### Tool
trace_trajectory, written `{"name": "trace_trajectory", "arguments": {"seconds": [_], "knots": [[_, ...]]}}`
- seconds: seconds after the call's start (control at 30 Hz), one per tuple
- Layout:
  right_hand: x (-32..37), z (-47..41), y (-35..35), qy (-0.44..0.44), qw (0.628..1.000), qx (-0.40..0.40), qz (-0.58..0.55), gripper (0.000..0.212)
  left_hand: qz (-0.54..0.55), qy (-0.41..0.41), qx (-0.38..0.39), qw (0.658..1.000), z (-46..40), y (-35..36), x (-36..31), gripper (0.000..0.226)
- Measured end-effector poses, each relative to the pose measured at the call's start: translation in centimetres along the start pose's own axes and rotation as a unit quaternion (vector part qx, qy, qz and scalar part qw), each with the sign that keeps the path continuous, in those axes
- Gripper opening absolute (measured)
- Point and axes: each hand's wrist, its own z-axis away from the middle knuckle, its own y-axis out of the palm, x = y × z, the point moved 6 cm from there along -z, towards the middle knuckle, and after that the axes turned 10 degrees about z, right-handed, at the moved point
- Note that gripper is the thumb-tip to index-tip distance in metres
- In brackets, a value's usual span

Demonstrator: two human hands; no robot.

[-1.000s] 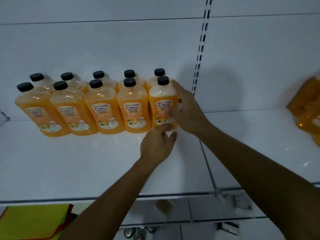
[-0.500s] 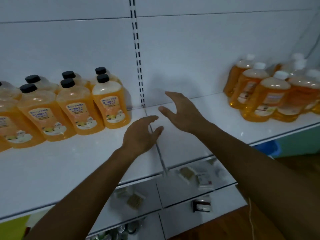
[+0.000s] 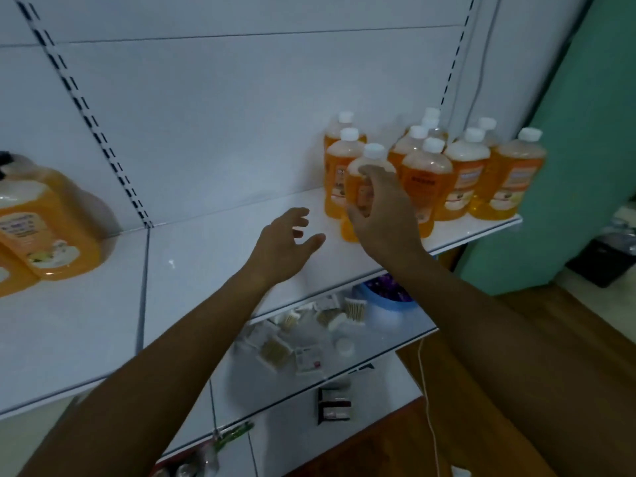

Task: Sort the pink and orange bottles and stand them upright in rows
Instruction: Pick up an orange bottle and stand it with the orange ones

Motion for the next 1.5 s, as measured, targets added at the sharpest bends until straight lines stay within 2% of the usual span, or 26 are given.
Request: {"name": "trace_trajectory", "arguments": {"seconds": [0.13,0.23,0.43,0.57,0.77,1.1,1.5], "knots": [[-2.6,-1.9,-1.1,0.024,0.999,-0.018,0.01,0.065,0.045,-0.019,0.013,0.999,-2.8,2.6,-0.8,0.062],[-3.7,-3.1,-0.8,0.031,0.998,-0.031,0.04,0.07,0.064,-0.002,0.026,0.998,-4.9,3.9,-1.2,0.059],[-5.9,-3.5,1.0,0.047,0.998,0.031,0.036,0.074,0.08,0.035,0.048,0.995,-6.1,5.8,-1.2,0.044],[-5.4,-3.6,0.5,0.016,0.998,0.065,0.006,0.07,0.049,0.018,0.036,0.998,-5.6,5.1,-0.2,0.048],[-1.8,-4.1,2.7,-0.052,0.991,0.122,-0.026,0.067,0.025,-0.016,-0.024,0.999,-3.3,1.3,2.5,0.051],[6.4,-7.7,10.7,-0.126,0.979,0.147,-0.067,0.063,-0.01,-0.087,-0.13,0.988,-2.5,-7.4,7.4,0.047],[10.4,-12.1,17.4,-0.154,0.975,0.144,-0.065,0.066,-0.026,-0.111,-0.154,0.982,-6.7,-12.6,11.9,0.049]]}}
